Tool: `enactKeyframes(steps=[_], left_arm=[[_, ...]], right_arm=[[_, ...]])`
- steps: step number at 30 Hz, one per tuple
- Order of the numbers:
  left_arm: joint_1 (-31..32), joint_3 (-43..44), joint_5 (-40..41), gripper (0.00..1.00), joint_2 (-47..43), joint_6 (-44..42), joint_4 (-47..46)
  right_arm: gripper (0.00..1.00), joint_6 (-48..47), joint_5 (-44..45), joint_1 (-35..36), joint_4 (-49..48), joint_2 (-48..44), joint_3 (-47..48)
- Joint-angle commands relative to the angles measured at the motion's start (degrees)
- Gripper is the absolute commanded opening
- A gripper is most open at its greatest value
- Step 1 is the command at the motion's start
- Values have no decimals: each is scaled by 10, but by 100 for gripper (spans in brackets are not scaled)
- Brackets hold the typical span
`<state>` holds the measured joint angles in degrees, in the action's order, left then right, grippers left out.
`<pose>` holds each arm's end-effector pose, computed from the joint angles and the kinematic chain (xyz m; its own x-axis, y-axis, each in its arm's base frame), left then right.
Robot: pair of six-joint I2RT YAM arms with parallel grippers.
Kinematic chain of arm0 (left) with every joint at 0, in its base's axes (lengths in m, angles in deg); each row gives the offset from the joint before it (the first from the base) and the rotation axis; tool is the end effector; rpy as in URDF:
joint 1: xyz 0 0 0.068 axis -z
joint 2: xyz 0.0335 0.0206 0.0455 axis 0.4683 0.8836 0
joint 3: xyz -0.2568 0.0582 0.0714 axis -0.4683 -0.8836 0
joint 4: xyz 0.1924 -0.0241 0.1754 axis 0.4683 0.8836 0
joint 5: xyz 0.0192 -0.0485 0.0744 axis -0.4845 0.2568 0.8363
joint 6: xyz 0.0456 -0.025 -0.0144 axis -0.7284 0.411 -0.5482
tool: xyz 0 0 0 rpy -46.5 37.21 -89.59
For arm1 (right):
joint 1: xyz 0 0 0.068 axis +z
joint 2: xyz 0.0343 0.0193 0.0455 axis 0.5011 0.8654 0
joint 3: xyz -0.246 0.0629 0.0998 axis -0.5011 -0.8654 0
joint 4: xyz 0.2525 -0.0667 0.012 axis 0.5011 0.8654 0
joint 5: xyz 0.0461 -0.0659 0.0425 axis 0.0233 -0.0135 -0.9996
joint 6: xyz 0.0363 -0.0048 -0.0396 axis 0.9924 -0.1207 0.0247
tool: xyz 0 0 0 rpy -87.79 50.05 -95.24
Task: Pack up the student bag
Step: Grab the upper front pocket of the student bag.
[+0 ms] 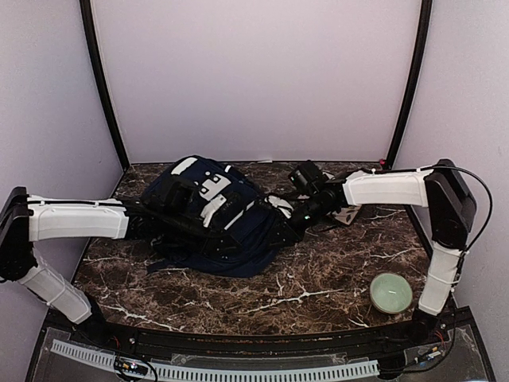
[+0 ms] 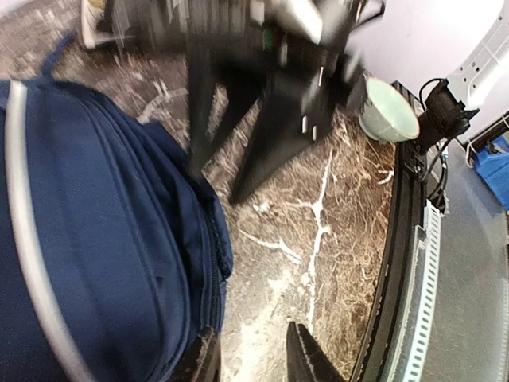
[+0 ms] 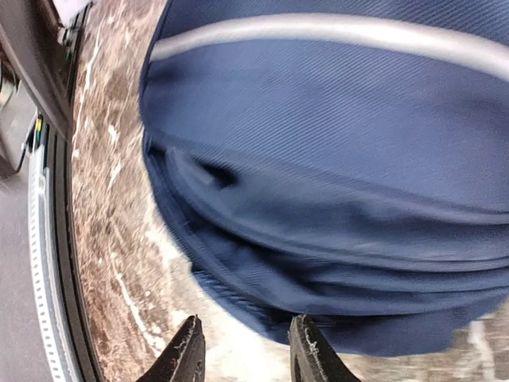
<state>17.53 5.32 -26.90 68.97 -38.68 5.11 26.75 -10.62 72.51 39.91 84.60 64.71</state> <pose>0.2117 -0.2389 0.2305 -0.4967 0.3767 -0.7819 0.8517 0.3849 -0.3556 0.2759 0.2790 0.2037 -0.4435 -0.6507 -0.6163 -0.8948 0.2815 0.3466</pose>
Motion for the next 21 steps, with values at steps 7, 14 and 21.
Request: enactKeyframes(steps=[7,14,21], left_arm=[[0,-76,180,37,-157,-34,38],[0,-82,214,41,-161,-30,58],[0,-90,212,41,-155,-23,49]], right_arm=[[37,-9,80,85,-107,20,-4],[39,-35,93,94,-126,68,24],[40,-32,120,104,-151,90,33]])
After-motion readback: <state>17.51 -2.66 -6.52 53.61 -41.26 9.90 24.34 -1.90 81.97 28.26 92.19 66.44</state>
